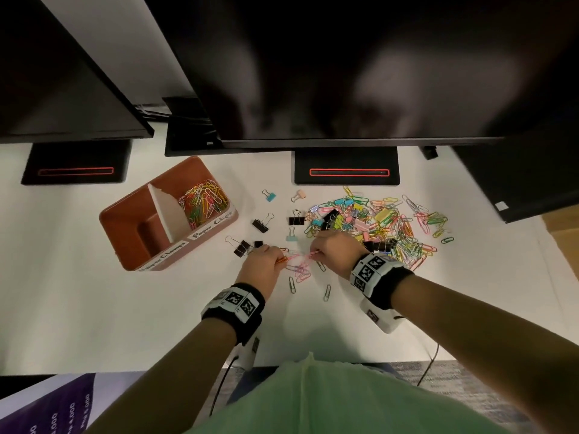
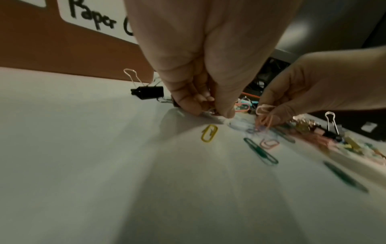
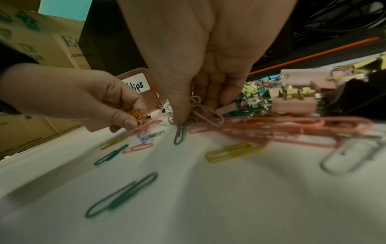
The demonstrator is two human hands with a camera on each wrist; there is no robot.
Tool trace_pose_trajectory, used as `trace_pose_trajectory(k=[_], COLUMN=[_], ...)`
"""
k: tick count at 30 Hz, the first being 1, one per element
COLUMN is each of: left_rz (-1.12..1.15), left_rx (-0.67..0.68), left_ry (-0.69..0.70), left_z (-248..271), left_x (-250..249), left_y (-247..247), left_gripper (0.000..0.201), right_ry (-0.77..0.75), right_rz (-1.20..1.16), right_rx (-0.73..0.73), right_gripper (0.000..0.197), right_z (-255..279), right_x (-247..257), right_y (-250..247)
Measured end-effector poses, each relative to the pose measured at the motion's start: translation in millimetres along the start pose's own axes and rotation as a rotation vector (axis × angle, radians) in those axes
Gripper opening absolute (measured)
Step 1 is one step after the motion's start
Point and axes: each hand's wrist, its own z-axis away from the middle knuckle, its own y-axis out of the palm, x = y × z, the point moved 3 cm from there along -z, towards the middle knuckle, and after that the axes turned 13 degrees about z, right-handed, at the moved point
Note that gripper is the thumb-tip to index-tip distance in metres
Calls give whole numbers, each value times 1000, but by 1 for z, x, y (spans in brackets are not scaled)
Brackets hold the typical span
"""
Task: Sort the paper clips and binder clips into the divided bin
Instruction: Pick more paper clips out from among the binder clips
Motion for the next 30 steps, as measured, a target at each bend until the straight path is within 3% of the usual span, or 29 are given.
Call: trace_pose_trajectory(k=[8,12,17,21,24,26,30], left_rz=[163,194,123,131,52,91,207], left_rx=[-188,-355,-481,-397,-388,-367,-80], left_ry=[120,77,-119,-184,-36,65,100], left_z=[23,25,10,3,11,17,24], left_x=[-18,-22,1,14,6,-2,-10], left_y=[-64,-127,-188,-195,-186,-171,-114], left_gripper=[9,13,21,31,37,33,21], right_ry=[-60,-126,-186,-147,-152,-172,-145], right_rz=[-112,-171,-215,-231,-295,-304,-280], right_rx=[-137,-245,-376,-299,-283,-311,-223], right_gripper=[26,25,21,29,38,32,18], right_z=[0,-26,-84,-119,-113,-99,-61], right_x=[11,47,110,137,130,113,71], right_y=[-42,-93,-140,-138,-128,-119,-83])
